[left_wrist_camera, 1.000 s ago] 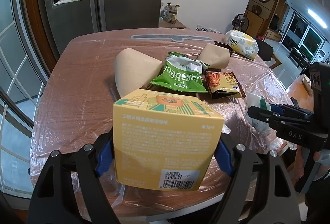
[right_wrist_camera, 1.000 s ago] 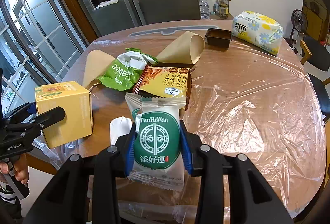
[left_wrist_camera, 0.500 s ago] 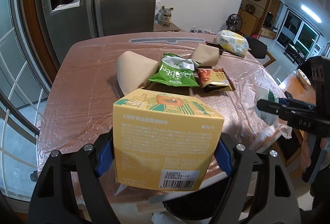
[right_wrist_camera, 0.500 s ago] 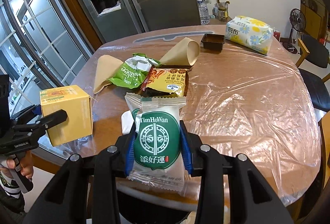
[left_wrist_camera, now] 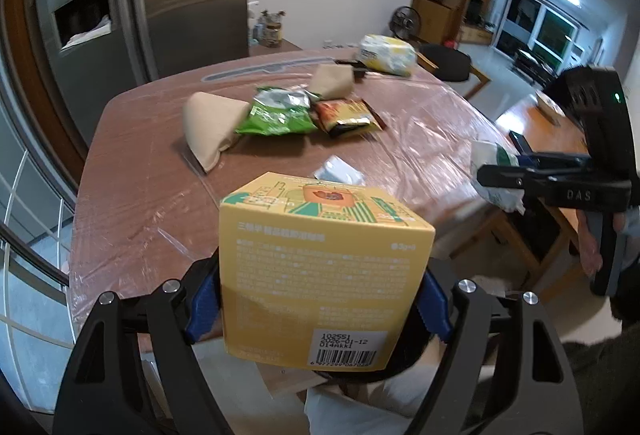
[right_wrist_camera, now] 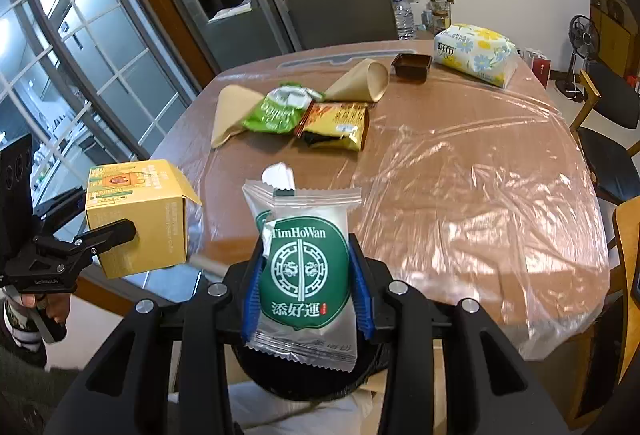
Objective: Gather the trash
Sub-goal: 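Carry the yellow box and green wrapper with both tools over the black bin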
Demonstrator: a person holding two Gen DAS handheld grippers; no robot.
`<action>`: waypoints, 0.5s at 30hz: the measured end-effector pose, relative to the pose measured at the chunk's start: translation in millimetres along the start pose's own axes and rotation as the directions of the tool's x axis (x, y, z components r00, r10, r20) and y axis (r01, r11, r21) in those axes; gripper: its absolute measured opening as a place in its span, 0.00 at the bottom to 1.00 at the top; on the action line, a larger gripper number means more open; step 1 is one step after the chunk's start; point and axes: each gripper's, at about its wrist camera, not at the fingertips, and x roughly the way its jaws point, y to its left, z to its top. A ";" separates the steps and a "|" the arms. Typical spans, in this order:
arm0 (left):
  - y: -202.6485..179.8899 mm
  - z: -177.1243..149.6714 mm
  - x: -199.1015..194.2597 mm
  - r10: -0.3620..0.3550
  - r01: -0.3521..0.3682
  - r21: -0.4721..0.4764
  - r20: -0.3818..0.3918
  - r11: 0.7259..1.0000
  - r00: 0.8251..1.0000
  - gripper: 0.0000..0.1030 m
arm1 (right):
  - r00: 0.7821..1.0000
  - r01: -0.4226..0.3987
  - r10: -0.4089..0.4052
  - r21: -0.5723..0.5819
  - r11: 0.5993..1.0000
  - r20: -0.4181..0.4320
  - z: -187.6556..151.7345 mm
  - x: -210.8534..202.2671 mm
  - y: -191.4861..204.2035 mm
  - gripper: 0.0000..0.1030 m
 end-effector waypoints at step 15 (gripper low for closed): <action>-40.8 -39.9 -12.9 -0.114 0.122 0.094 -0.088 0.988 0.990 0.78 | 0.992 -0.051 0.043 -0.058 0.997 -0.122 -50.1 -4.9 22.5 0.36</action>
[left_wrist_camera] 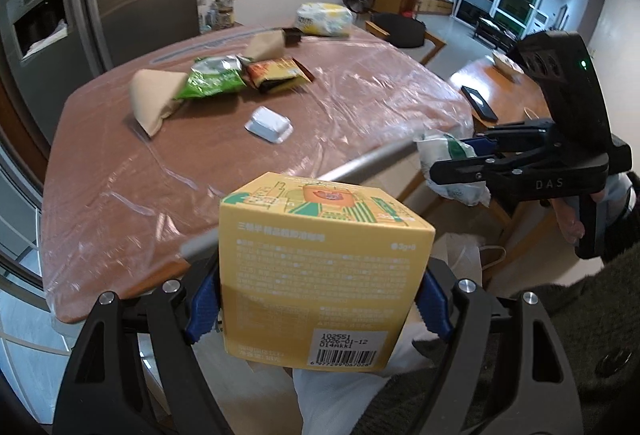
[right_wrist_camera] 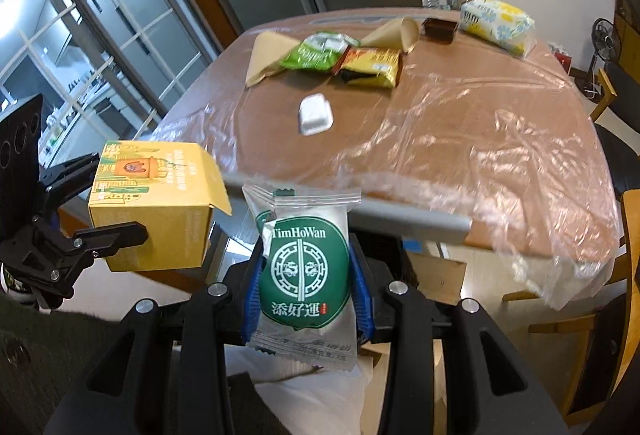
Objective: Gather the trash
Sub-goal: 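Carry the yellow box and green wrapper with both tools over the black bin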
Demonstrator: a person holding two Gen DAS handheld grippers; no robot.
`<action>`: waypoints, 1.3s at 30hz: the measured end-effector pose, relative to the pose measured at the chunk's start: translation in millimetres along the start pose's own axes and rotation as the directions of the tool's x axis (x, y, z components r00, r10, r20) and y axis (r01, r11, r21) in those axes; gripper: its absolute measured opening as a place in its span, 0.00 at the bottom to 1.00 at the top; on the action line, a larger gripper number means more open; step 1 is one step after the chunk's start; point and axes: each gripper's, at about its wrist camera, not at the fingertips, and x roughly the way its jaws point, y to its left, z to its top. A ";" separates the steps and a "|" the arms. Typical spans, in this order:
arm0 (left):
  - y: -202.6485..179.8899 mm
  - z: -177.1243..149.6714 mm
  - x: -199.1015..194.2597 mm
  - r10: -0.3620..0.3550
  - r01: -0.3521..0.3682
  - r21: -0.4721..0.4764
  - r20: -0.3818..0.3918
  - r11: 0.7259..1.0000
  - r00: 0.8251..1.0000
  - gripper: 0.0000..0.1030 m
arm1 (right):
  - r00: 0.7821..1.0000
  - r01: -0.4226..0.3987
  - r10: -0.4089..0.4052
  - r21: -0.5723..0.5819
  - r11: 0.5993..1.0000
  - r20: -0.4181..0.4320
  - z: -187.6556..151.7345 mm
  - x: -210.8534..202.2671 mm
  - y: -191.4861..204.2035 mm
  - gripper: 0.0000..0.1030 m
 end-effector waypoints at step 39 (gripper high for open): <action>19.2 -42.9 116.1 0.076 -0.084 -0.029 -0.214 0.996 0.974 0.78 | 0.983 0.084 -0.080 0.017 0.996 -0.165 -30.7 109.5 -7.7 0.36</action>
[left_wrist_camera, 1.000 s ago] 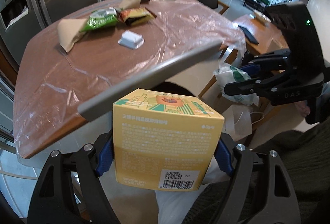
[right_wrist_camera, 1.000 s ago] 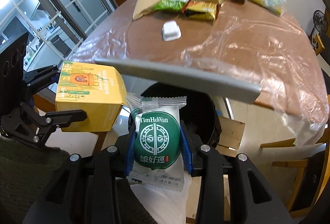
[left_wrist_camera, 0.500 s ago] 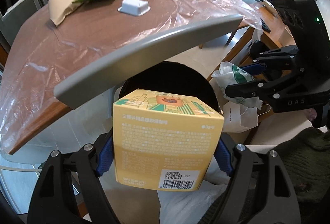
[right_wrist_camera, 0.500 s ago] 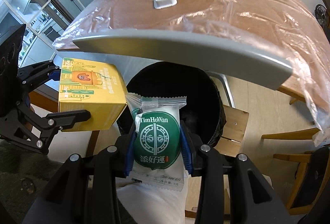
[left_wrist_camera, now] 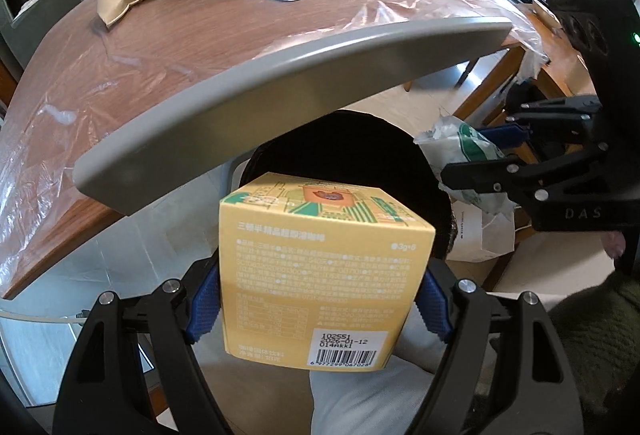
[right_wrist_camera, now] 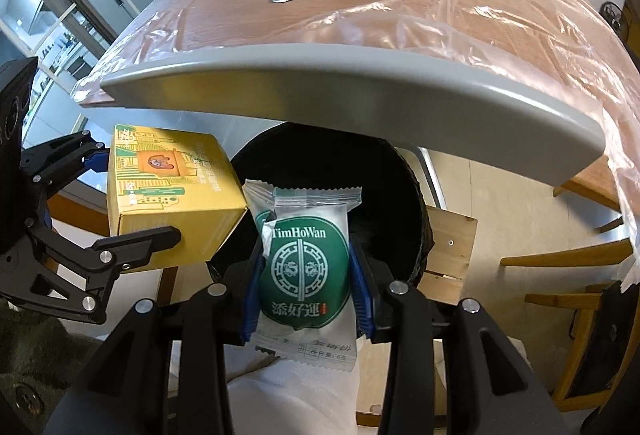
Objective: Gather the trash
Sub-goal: 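Carry the yellow box and green wrapper with both tools over the black bin, then open both tools to drop the yellow box and green wrapper into the bin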
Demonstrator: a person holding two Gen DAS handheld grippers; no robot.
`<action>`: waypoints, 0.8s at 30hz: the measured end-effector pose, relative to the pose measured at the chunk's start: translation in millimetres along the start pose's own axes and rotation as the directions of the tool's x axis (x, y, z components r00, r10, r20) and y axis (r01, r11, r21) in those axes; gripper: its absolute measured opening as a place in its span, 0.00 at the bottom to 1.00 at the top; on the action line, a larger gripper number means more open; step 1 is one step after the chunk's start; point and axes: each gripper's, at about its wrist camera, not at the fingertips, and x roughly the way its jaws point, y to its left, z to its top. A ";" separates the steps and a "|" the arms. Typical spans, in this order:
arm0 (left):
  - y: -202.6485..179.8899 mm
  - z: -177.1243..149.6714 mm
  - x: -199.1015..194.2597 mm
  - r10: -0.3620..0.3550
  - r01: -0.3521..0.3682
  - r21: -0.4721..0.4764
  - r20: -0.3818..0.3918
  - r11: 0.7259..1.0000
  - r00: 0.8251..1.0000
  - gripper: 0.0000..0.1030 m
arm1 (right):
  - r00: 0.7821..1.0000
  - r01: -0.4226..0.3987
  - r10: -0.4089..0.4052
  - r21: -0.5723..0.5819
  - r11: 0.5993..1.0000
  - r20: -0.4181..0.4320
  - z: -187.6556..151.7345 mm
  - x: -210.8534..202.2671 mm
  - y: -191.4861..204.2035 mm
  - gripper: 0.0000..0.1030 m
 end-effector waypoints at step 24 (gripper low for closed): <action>-1.2 2.6 38.7 0.024 -0.023 0.009 -0.063 1.000 0.998 0.78 | 0.998 0.039 -0.037 0.048 0.998 -0.049 4.7 34.7 -9.1 0.36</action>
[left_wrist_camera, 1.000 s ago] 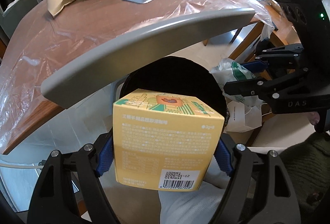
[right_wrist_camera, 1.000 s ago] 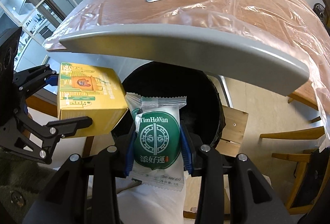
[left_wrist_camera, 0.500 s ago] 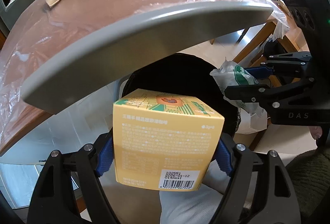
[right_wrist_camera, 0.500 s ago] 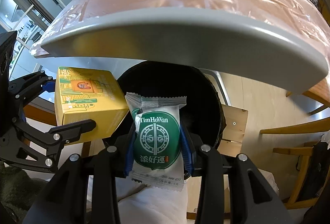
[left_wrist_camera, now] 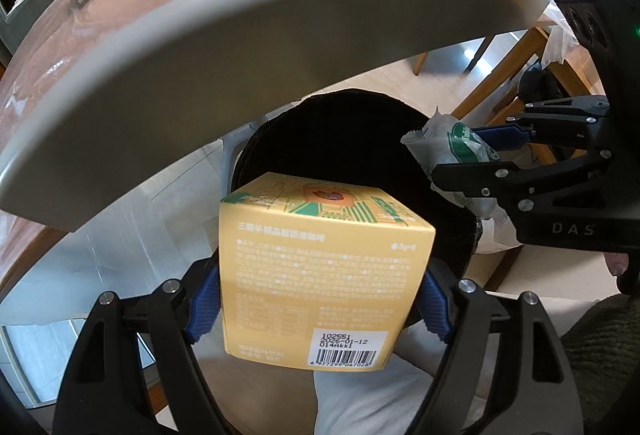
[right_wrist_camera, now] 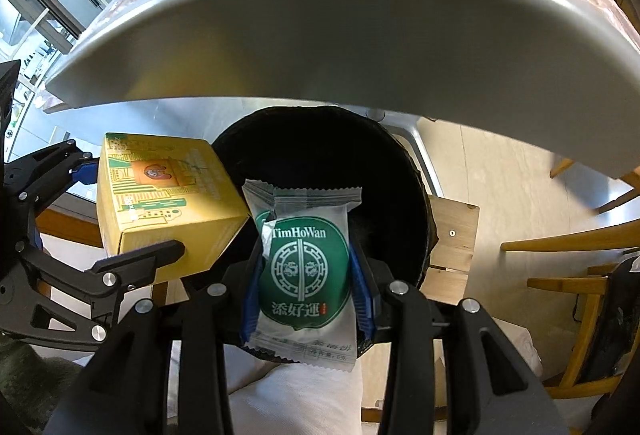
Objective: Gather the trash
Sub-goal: 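Open both tools to drop the yellow box and green wrapper into the bin, then raise both open tools back toward the table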
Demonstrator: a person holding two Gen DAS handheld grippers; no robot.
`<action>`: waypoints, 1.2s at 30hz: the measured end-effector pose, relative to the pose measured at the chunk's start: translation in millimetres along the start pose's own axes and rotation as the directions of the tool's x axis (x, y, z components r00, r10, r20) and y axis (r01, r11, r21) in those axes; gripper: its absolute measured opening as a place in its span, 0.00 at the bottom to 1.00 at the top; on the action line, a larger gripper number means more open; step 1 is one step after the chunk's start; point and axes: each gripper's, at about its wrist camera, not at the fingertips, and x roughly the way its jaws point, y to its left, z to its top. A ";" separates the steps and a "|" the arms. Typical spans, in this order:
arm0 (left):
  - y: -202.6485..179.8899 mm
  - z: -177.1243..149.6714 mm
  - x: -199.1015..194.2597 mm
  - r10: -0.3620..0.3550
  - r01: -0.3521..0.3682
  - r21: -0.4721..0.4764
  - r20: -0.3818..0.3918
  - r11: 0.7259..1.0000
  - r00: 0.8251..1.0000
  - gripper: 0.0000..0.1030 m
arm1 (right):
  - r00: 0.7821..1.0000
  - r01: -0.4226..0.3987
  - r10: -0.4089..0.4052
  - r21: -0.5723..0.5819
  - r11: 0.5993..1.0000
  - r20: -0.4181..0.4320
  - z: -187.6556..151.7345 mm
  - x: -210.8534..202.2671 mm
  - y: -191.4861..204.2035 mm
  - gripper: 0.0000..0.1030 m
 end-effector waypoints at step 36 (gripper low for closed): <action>5.9 4.8 -7.2 -0.004 0.004 0.026 0.004 1.000 1.000 0.86 | 0.999 0.019 -0.019 -0.009 1.000 0.043 -1.2 -21.2 6.6 0.65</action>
